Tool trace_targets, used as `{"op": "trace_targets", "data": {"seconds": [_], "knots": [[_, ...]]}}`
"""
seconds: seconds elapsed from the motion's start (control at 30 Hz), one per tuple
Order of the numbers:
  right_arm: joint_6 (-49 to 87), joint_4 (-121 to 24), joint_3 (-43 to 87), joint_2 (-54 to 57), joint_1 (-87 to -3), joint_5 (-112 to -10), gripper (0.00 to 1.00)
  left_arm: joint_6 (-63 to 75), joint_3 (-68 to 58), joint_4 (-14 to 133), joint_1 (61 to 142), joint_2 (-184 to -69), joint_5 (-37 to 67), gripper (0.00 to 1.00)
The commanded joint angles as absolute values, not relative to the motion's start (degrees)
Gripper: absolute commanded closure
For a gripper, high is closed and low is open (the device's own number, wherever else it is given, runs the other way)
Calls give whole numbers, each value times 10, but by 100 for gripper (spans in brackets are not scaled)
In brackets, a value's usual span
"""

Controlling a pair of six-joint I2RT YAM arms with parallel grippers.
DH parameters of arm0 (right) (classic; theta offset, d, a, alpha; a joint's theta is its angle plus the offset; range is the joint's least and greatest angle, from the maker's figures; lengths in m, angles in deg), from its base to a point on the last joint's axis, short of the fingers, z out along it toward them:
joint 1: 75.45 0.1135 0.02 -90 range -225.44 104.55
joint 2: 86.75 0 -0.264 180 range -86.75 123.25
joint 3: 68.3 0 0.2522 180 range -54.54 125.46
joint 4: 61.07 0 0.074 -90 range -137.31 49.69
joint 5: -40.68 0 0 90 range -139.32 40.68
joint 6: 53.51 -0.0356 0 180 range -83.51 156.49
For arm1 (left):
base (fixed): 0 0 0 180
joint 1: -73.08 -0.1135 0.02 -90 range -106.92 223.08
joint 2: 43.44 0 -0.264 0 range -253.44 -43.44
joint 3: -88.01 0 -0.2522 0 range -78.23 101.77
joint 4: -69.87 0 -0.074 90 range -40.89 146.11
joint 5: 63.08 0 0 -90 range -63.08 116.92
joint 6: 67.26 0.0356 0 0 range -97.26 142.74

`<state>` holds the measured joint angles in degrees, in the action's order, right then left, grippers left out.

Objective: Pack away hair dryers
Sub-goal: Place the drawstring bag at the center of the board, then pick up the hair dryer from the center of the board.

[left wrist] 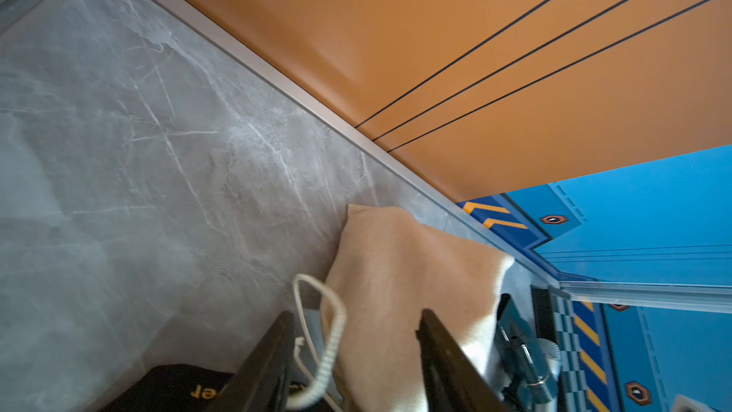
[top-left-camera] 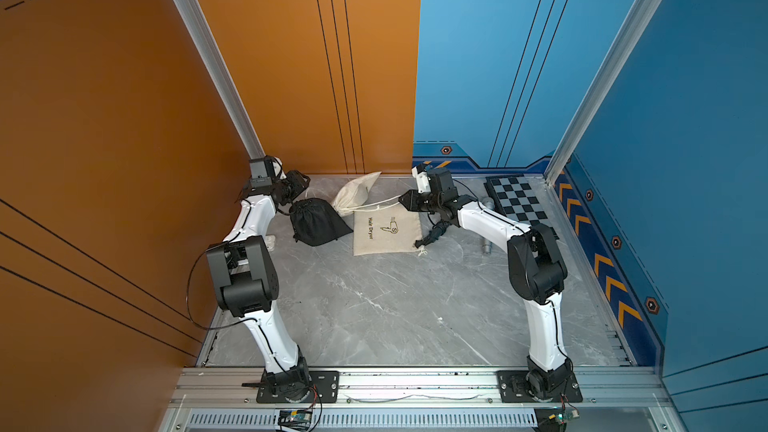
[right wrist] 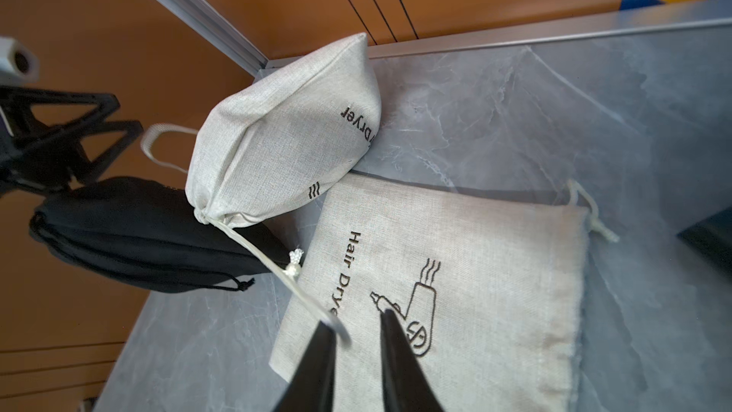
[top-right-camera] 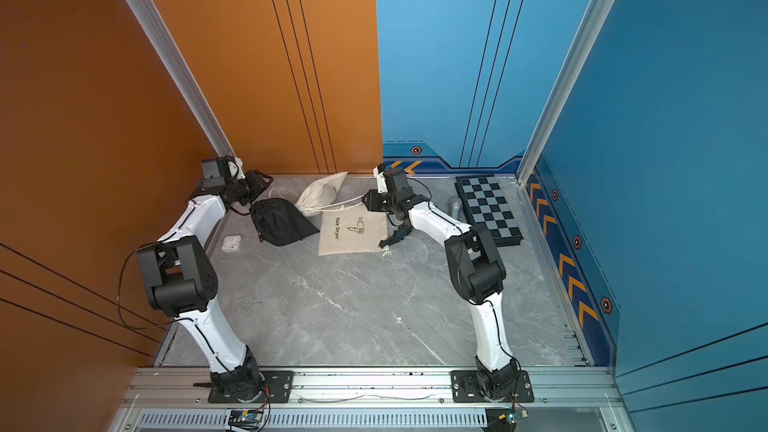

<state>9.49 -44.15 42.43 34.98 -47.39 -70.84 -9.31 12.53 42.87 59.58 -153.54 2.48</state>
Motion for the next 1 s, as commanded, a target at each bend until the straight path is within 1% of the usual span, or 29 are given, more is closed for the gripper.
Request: {"op": "trace_targets", "data": {"seconds": [0.0,0.1,0.17,0.2,0.23,0.27,0.37,0.43,0.57,0.67,0.8,0.87,0.97], "knots": [[96,-399,469,356,-482,-712,55,-81,168,402,601,-1553,28,38],[100,-371,513,367,-489,-701,38,-72,204,387,606,-1572,26,32],[96,-368,524,364,-498,-695,31,-65,227,385,609,-1580,28,29],[89,-364,528,360,-504,-689,28,-61,245,373,610,-1584,36,24],[83,-362,528,356,-509,-684,26,-57,259,366,611,-1586,42,16],[77,-359,525,347,-515,-677,24,-53,272,364,613,-1585,45,1],[68,-336,495,316,-526,-638,22,-37,299,362,620,-1575,65,2],[59,-323,447,280,-532,-602,22,-8,310,357,635,-1560,86,2],[27,-319,331,197,-543,-515,21,85,310,340,693,-1520,163,2],[-13,-320,257,146,-552,-472,21,138,298,337,742,-1492,202,2],[-63,-319,205,131,-550,-453,22,187,275,338,810,-1457,228,2],[-81,-315,198,141,-547,-435,23,211,257,337,852,-1441,237,2],[-109,-315,196,157,-549,-441,23,222,234,334,897,-1422,226,2]]}}
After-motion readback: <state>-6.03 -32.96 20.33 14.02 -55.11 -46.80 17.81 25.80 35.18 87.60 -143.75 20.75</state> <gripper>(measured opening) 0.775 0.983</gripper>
